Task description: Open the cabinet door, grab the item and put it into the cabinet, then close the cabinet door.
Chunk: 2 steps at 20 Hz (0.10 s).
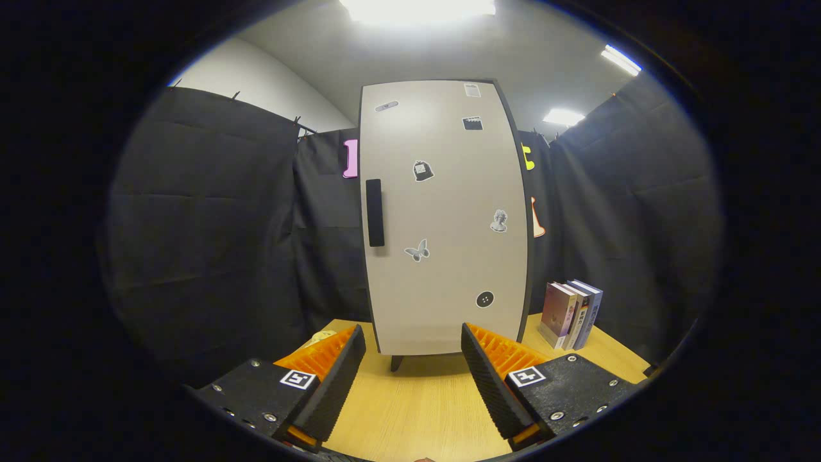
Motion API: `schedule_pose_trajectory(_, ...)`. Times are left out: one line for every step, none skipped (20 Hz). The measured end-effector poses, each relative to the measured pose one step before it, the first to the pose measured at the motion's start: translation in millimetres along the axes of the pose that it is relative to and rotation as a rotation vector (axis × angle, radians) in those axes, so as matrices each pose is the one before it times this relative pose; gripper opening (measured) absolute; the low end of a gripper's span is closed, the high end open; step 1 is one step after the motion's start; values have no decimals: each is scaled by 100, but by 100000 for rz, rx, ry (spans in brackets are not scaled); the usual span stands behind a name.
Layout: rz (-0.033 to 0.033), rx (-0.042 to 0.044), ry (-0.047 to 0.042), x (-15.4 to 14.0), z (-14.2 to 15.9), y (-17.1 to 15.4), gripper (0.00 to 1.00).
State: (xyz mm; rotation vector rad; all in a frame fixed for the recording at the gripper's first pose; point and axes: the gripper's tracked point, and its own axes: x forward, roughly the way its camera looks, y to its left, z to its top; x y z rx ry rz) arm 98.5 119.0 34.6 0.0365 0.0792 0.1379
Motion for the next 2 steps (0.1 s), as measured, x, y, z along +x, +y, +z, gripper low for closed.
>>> schedule_pose_trajectory(-152, 57, -42, 67, -6, -8, 93)
schedule_pose_trajectory(52, 46, -60, -57, 21, -32, 93)
